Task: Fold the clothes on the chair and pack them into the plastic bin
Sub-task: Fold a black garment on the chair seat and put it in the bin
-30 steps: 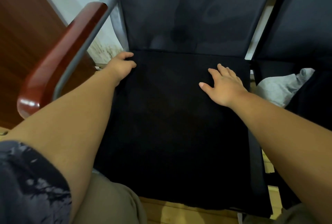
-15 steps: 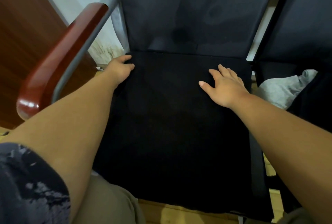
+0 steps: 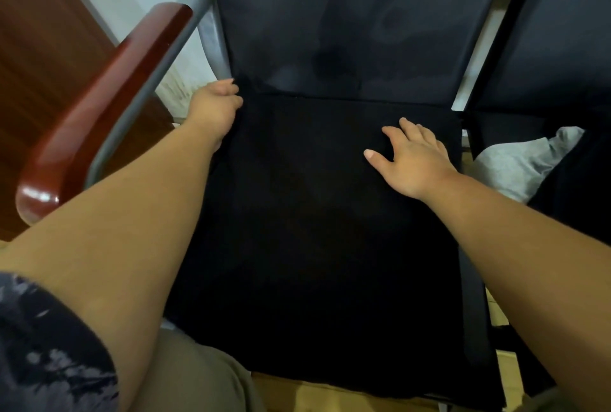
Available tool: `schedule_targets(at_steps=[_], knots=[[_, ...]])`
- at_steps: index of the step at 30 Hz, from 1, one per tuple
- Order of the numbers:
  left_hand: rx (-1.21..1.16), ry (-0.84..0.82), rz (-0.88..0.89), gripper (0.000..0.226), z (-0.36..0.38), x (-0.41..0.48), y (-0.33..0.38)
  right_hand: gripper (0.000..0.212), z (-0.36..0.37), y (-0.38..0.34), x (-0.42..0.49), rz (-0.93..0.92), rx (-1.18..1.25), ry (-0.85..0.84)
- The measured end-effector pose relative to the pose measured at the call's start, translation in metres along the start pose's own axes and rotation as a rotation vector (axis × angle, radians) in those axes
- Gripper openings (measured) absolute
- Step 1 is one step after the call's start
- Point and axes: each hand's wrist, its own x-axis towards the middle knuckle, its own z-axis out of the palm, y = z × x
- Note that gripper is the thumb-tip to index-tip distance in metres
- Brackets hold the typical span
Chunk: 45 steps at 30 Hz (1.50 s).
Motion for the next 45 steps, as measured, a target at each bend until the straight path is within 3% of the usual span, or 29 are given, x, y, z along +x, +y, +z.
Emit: schedule_targets(at_steps=[4, 10, 18, 21, 24, 29, 31, 36, 41, 45], knots=[[0.274, -0.051, -0.087, 0.058, 0.002, -0.003, -0.01, 0.083, 0.001, 0.001, 0.001, -0.001, -0.002, 0.007], [0.527, -0.037, -0.098, 0.055, -0.005, -0.009, 0.002, 0.084, -0.001, 0.0, -0.001, 0.008, -0.002, -0.016], [0.784, -0.177, 0.016, 0.041, -0.036, -0.065, 0.027, 0.084, -0.027, -0.008, -0.031, 0.045, 0.05, -0.017], [0.809, -0.265, 0.064, 0.035, -0.059, -0.105, 0.037, 0.075, -0.041, -0.015, -0.059, 0.039, 0.064, -0.047], [0.745, -0.431, -0.01, 0.034, -0.089, -0.15, 0.041, 0.057, -0.057, -0.022, -0.096, 0.005, 0.078, -0.062], [0.805, -0.558, -0.086, 0.039, -0.126, -0.228, 0.039, 0.027, -0.086, -0.029, -0.16, -0.046, 0.335, 0.019], [0.812, -0.591, -0.08, 0.035, -0.133, -0.26, 0.033, 0.023, -0.092, -0.032, -0.184, -0.041, 0.372, -0.04], [0.918, -0.604, 0.045, 0.041, -0.128, -0.324, 0.01, 0.022, -0.071, -0.026, -0.238, 0.041, 0.307, -0.378], [0.912, -0.563, 0.196, 0.047, -0.091, -0.364, -0.035, 0.031, -0.034, -0.005, -0.278, 0.201, 0.069, -0.348], [1.014, -0.662, 0.305, 0.058, -0.064, -0.377, -0.047, 0.039, -0.017, 0.001, -0.286, 0.303, 0.093, -0.409]])
